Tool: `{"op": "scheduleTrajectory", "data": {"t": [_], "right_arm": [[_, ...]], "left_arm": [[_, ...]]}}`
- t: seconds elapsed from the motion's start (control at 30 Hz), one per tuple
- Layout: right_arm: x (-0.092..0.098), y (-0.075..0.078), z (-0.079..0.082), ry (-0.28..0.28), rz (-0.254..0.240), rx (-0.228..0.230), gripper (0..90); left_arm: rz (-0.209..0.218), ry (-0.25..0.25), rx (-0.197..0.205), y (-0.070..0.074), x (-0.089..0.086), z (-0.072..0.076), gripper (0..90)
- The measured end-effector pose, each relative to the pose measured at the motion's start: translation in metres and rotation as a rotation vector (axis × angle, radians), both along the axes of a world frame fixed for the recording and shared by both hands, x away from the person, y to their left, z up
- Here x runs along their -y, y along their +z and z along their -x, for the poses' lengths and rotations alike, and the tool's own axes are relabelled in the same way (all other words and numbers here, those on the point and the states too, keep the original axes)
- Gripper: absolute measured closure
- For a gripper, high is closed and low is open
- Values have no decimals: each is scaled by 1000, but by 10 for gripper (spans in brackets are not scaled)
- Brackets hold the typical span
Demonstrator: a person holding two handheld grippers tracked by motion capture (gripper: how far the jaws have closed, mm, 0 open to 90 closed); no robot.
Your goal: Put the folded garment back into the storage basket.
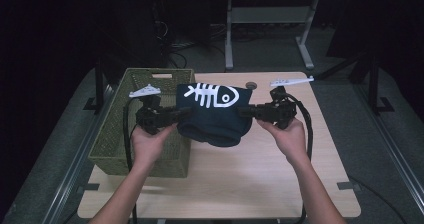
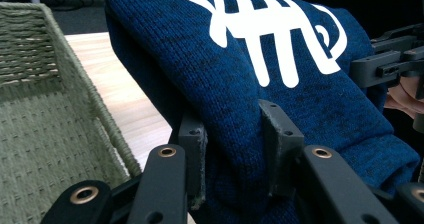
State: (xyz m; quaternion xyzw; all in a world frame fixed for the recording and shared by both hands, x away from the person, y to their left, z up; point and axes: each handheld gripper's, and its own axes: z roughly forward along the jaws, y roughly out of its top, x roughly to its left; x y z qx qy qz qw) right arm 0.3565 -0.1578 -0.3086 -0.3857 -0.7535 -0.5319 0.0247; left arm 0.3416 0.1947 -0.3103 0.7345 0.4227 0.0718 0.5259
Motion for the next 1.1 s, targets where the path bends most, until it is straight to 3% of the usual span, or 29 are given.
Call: {"op": "scheduleTrajectory", "data": {"t": [1.1], "right_arm": [[-46, 11, -15, 60, -3, 15, 731]], "left_arm": [[6, 65, 11, 10, -44, 4, 671]]}}
